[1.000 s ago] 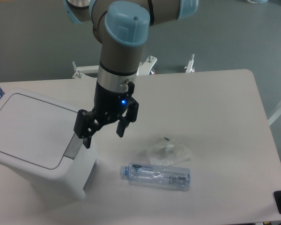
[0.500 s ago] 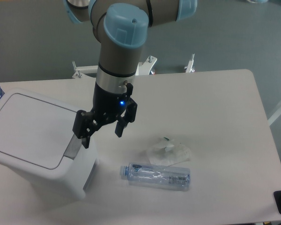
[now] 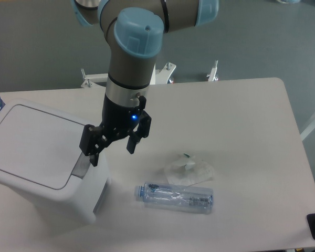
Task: Open the trash can
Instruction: 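Hold the gripper at the tab while the lid swings open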
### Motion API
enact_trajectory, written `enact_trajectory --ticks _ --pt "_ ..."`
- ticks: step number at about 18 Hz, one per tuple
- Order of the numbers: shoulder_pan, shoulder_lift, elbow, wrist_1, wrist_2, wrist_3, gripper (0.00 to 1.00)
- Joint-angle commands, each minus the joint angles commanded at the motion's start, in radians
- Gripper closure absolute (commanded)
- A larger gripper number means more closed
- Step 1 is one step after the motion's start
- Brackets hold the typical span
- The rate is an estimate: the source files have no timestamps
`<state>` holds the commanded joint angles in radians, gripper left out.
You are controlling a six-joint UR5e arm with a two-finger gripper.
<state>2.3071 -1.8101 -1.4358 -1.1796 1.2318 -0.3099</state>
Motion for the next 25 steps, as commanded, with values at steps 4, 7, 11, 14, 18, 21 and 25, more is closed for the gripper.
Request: enact_trajectory --ticks 4,7,11,14,18,21,25 --pt "0.000 0.009 0.002 0.000 -0.005 0.002 0.00" --pt "0.000 0.009 -0.006 0.002 -0.002 0.002 0.00" --pt "0.000 0.009 -0.008 0.002 -0.002 0.002 0.00" --pt "0.000 0.008 -0.008 0.002 -0.002 0.002 0.00" --pt "0.000 0.003 -0.011 0.003 0.002 0.002 0.00" --pt "0.000 0.005 -0.014 0.003 0.000 0.003 0.00" --pt "0.003 0.008 0.005 0.003 -0.005 0.002 0.00"
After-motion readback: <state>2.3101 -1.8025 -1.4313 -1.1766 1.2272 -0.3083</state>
